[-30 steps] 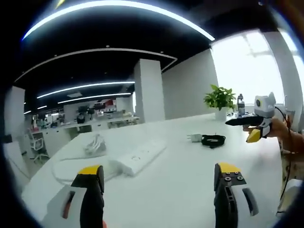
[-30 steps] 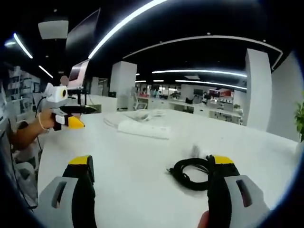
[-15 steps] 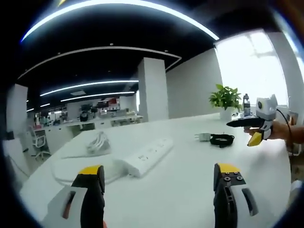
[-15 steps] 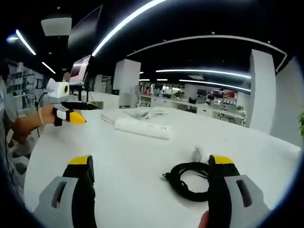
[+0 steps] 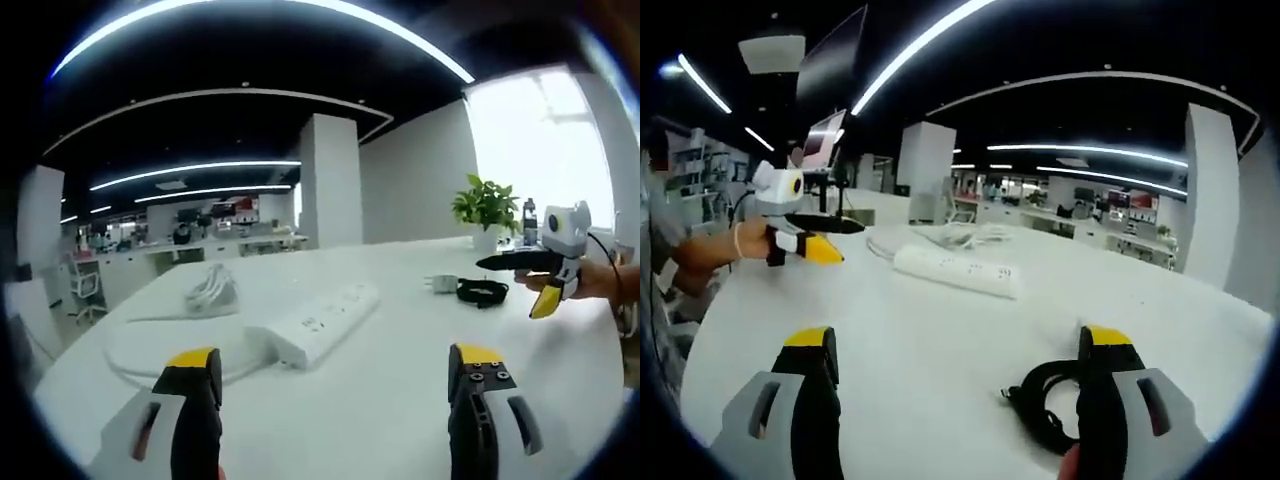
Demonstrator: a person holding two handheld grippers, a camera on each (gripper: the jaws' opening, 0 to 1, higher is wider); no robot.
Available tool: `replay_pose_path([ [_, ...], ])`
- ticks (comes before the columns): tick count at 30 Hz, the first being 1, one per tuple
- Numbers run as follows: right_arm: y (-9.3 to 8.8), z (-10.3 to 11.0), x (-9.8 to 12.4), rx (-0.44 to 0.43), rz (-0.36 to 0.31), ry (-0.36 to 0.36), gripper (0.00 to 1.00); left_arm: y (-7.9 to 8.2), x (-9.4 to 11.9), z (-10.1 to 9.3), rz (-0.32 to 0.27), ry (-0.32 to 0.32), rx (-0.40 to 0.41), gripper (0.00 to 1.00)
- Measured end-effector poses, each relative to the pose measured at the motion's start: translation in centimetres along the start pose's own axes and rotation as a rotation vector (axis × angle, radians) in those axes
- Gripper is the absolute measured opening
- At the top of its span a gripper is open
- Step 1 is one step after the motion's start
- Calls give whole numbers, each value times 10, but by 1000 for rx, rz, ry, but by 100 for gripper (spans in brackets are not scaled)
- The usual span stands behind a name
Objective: Straighten the power strip on the desk, plug the charger into it
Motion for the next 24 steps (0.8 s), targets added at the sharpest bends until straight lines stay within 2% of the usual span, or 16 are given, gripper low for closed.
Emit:
replay_pose_path([
  [7,1,3,-11,-22,1,22,100,-5,-5,4,17,24,-3,96],
  [12,5,4,-22,0,5,42,100,-4,-8,4,18,36,-6,95],
  [17,13,5,-32,-14,-2,67,100,-2,-11,3,24,41,-9,95],
  [24,26,-3,-49,17,7,77,100,2,-17,2,55,37,-6,95],
])
Point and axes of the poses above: the point that each gripper's makers call its tool centre point, and the gripper's own axes: x roughly backward along the fingers, z roughly to its left, y roughly out of its top, the point moved 9 cm from there along x, roughly backward along the fingers, and after that the axes turned 4 degrees about -x, right-handed, at the moved point
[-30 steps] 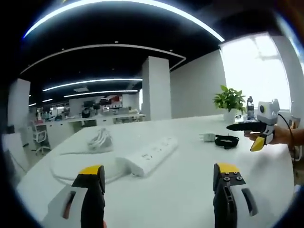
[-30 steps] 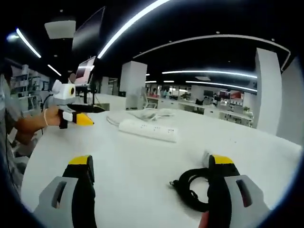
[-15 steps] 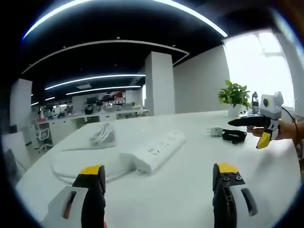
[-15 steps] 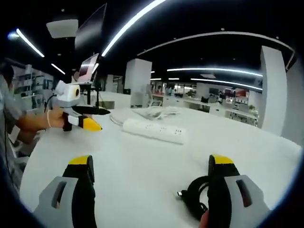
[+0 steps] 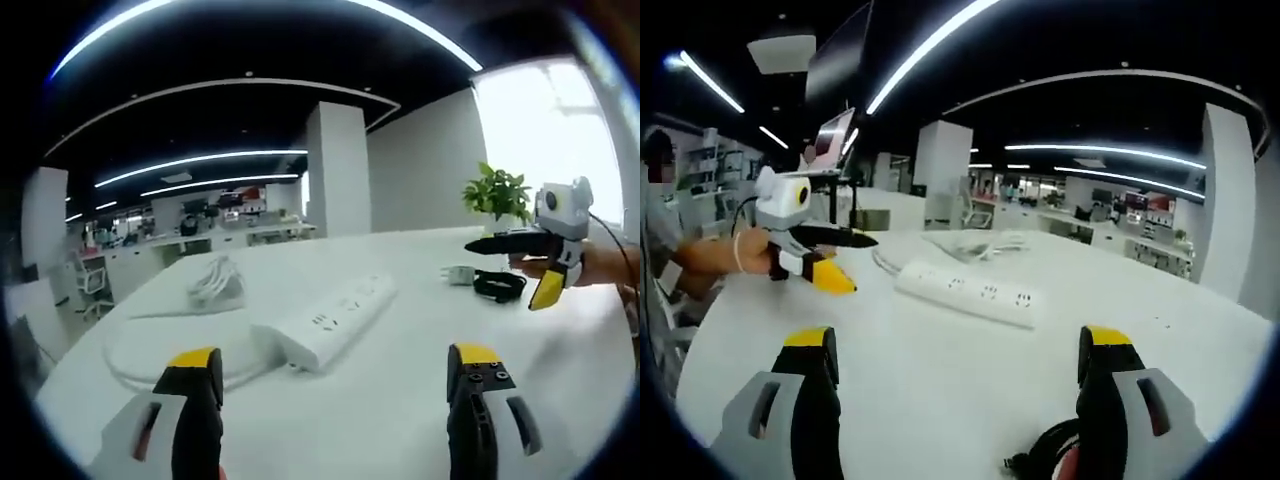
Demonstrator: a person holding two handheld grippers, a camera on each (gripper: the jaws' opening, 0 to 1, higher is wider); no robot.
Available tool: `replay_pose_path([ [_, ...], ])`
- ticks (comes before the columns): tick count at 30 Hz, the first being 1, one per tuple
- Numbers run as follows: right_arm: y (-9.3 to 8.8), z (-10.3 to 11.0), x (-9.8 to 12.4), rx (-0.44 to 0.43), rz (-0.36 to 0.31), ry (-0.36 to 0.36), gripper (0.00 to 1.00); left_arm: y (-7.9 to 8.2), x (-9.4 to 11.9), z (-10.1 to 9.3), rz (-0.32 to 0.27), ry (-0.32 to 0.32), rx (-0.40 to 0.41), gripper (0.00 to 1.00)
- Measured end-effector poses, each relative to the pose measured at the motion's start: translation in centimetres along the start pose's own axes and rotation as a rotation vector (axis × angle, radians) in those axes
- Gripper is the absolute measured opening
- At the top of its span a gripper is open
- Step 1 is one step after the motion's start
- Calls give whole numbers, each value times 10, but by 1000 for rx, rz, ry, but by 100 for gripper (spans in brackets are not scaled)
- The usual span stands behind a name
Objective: Straighten the power strip on the desk, plug the charger into it
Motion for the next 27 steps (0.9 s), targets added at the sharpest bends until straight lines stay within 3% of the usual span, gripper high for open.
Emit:
replay_pose_path([
  [16,7,-25,-27,-45,18,55,100,-1,-7,5,55,7,12,94],
  [27,4,-53,-47,-87,31,36,100,-1,-10,3,81,6,26,92],
])
Point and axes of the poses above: the point that each gripper's makers call its tool centre point, and the gripper's own axes: x roughly backward along the fingers, z roughly to its left, y roughly out of its top, the point moved 9 cm from there along x, roughly backward along the fingers, and after that the axes turned 4 degrees about -x, right-handed, at the moved point
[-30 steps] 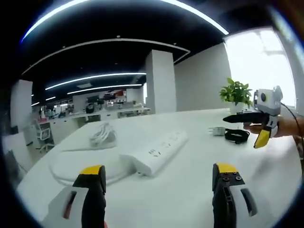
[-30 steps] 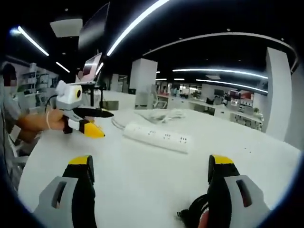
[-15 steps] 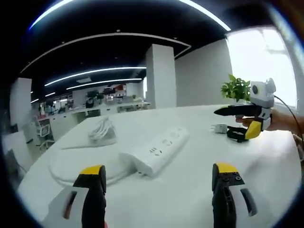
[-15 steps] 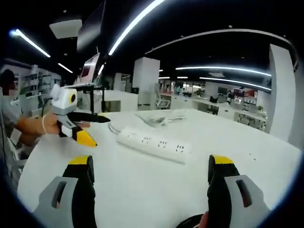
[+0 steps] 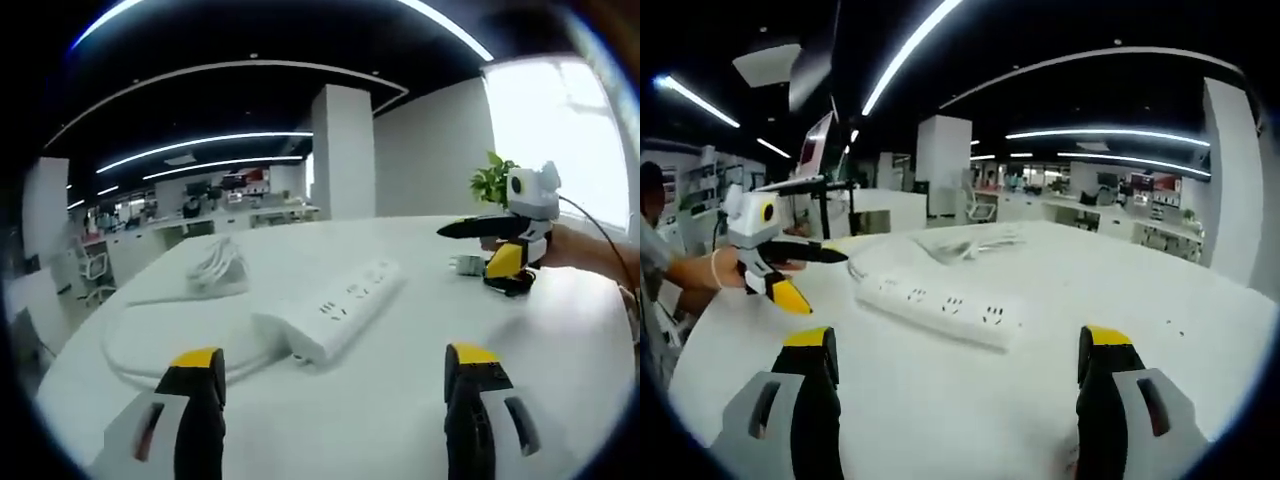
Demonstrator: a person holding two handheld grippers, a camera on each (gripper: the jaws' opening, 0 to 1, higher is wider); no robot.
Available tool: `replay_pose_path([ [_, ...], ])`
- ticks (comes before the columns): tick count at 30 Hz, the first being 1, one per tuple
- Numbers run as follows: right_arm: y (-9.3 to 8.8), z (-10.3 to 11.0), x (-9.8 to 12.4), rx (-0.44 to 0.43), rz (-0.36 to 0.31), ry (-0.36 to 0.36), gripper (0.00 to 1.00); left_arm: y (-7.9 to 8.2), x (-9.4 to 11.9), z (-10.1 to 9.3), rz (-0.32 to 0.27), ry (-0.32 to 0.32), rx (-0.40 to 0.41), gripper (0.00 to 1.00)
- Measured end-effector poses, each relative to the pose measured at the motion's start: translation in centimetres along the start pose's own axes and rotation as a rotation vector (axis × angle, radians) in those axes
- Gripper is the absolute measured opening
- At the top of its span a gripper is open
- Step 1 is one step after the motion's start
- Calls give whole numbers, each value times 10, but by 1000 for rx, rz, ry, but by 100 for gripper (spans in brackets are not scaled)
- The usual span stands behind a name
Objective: Straighten the power strip on the desk, plug the charger into it
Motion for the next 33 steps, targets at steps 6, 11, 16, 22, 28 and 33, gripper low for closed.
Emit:
replay_pose_path([
  [6,2,-8,-9,-11,-8,-1,100,3,0,-1,-4,-5,4,88],
  [11,0,-11,-17,-21,8,7,98,6,-4,1,-12,4,17,85],
  [16,-3,-12,-23,-57,6,48,88,5,-9,1,-8,1,32,81],
  [22,-9,-21,-33,-68,31,30,87,3,-15,5,-1,9,34,77],
  [28,-11,-18,-34,-86,27,27,76,0,-18,5,11,15,38,77],
  [33,-14,-22,-42,-68,57,26,73,-2,-21,2,12,11,10,74],
])
Point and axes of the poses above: the point that each gripper's makers call its tool centre point, and the gripper's own axes: x roughly backward along the fingers, z roughly to its left, y roughly out of its top, the point moved 9 cm from there along x, roughly backward along the fingers, and after that the axes turned 4 degrees about -x, right-handed, at the moved point
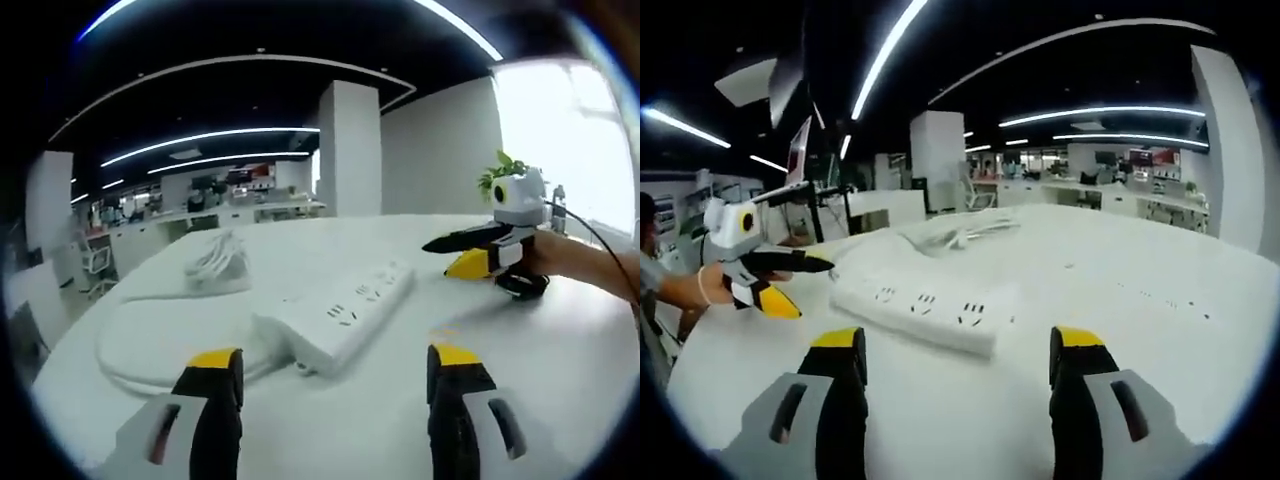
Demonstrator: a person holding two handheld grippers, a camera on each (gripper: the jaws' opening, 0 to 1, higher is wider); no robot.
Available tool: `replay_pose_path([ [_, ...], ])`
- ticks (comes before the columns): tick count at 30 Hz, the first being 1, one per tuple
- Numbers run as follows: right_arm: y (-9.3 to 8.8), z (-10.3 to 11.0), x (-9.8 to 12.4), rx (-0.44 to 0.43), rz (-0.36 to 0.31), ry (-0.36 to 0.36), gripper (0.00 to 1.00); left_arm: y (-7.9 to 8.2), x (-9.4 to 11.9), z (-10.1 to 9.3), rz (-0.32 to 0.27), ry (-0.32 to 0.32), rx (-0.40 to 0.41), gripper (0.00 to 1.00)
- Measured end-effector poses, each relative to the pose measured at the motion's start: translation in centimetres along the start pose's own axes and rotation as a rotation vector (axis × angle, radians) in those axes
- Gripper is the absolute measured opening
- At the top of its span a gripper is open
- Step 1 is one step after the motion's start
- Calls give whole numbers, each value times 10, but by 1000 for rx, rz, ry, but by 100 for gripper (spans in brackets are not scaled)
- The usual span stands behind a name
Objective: Straighten the power strip on the desk, plug the charger into it
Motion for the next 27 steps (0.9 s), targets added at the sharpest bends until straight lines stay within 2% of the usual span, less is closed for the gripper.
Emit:
replay_pose_path([
  [6,-2,-2,-8,48,51,16,72,0,-3,-2,-10,-12,-3,68],
  [15,-3,2,-10,51,62,26,67,1,-8,-4,-18,-36,-4,59],
  [18,-4,1,-12,47,70,23,65,0,-9,-5,-12,-42,3,59],
  [23,-1,-5,-16,18,73,20,57,2,-12,-4,-13,-49,6,58],
  [27,-2,-3,-18,-19,88,24,56,2,-13,-3,-14,-52,4,54],
])
Point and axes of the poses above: the point that each gripper's makers call its tool centre point, and the gripper's own axes: x roughly backward along the fingers, z roughly to its left, y roughly out of its top, the point moved 9 cm from there along x, roughly backward along the fingers, and after that the axes turned 4 degrees about -x, right-handed, at the moved point
